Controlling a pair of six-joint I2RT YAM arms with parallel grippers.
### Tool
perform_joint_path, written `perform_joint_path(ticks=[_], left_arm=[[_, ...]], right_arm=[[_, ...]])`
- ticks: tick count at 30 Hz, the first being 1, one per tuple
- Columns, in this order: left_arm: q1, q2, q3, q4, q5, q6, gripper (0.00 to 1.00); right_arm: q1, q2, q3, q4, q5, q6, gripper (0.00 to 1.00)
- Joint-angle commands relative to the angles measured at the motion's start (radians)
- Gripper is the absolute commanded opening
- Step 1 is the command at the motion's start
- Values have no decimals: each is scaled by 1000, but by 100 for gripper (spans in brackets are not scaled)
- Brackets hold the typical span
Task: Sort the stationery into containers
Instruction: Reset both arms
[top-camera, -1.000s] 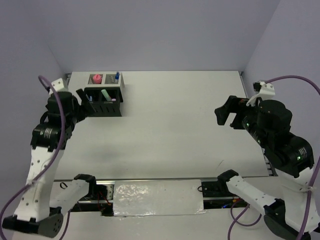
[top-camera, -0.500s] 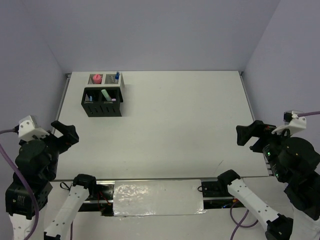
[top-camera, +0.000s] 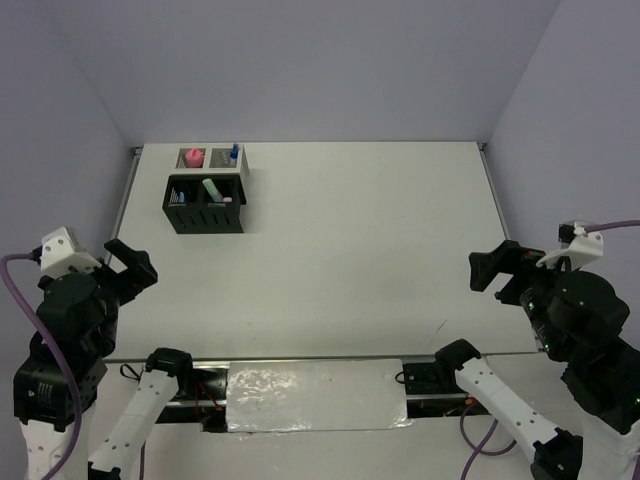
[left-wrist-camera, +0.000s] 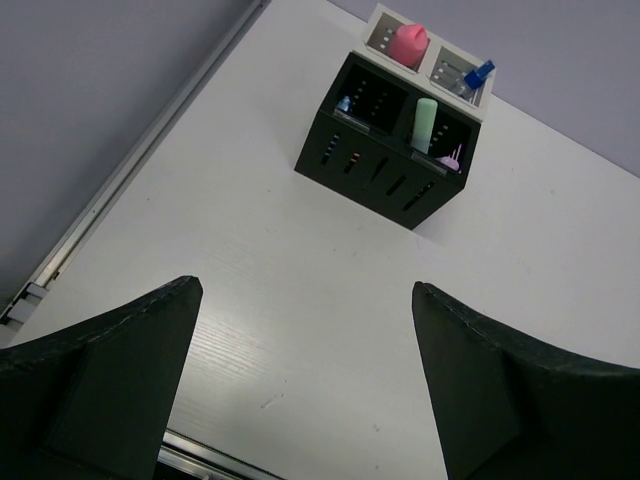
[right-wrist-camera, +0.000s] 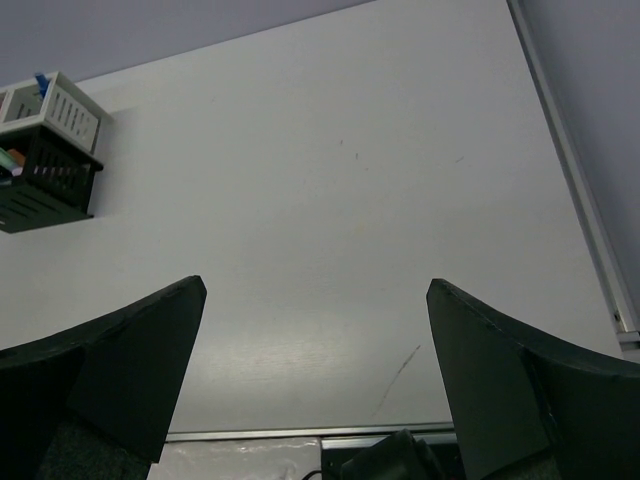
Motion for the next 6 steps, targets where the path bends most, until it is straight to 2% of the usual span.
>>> perform_joint_path(ticks=[1,6], left_arm=[[-5,15,0,52,-32,24,99],[-5,30,-10,91,-24,30,99]], right_arm=[[5,17,11,13,30,7,100],[5,21,5,20,27,21,100]])
